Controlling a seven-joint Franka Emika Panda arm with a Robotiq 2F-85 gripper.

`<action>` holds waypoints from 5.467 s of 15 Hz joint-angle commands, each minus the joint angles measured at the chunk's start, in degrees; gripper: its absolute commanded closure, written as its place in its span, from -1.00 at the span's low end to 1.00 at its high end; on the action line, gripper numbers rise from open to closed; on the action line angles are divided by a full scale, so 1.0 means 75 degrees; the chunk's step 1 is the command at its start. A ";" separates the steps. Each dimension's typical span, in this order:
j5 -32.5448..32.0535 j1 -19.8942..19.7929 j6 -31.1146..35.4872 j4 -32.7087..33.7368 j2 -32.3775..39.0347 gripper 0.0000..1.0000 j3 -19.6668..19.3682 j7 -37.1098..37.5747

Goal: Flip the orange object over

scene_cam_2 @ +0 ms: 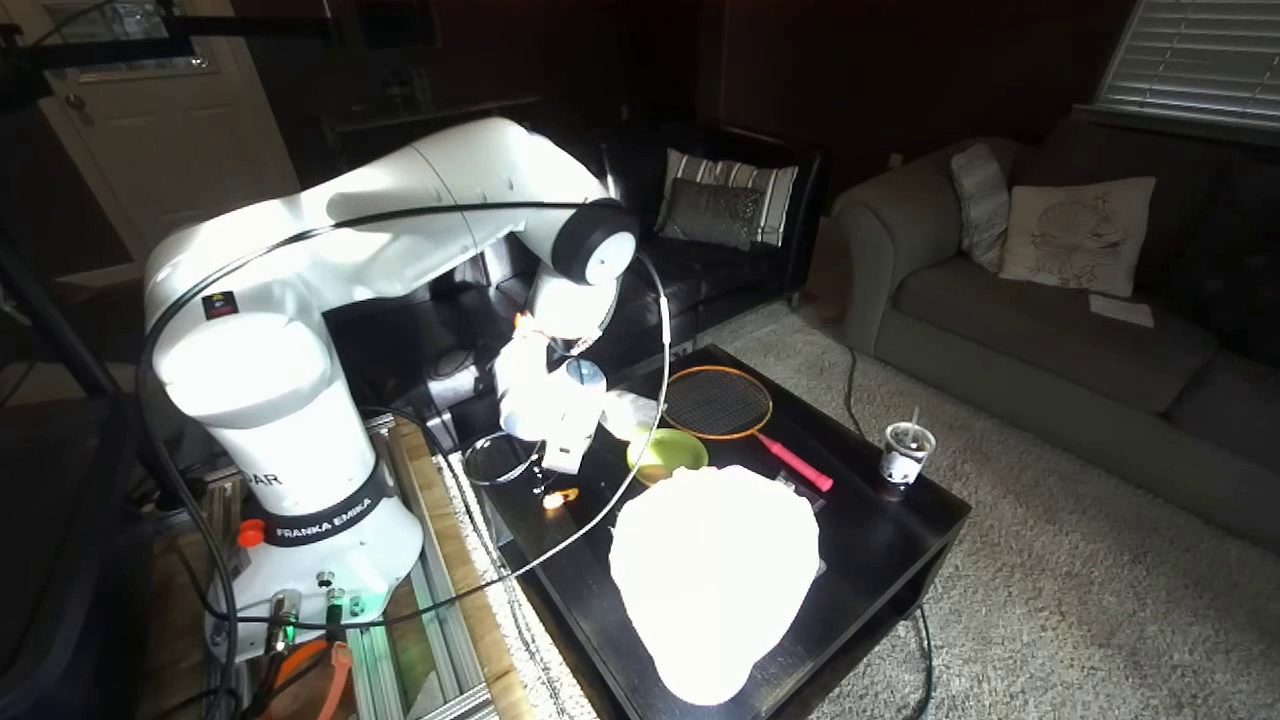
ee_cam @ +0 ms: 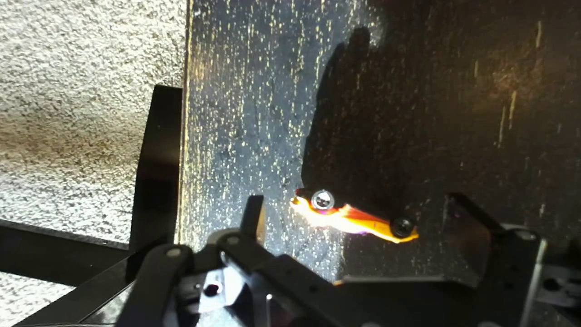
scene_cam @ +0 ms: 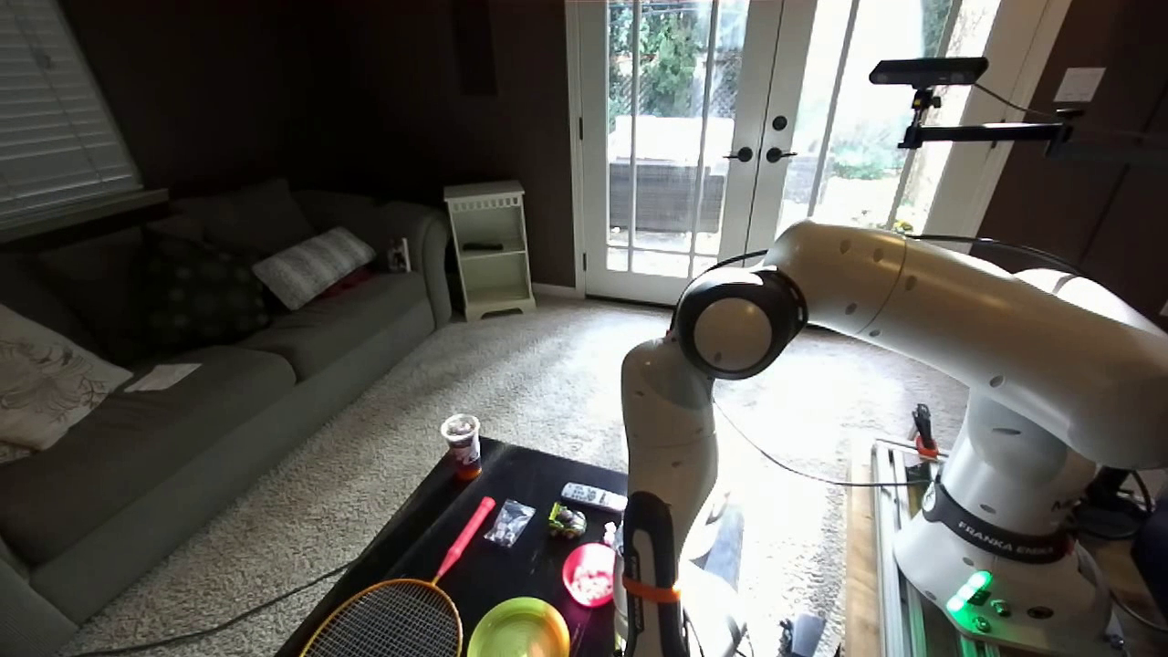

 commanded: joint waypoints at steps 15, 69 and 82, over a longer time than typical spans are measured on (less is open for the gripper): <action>0.0195 -0.0253 0.0505 0.0832 0.0922 -1.00 0.0083 0.0229; 0.0566 0.1099 0.0603 0.1604 0.0618 -1.00 -0.0606 0.0369; 0.0842 0.1666 0.0862 0.1732 0.0489 -0.47 -0.1033 0.0333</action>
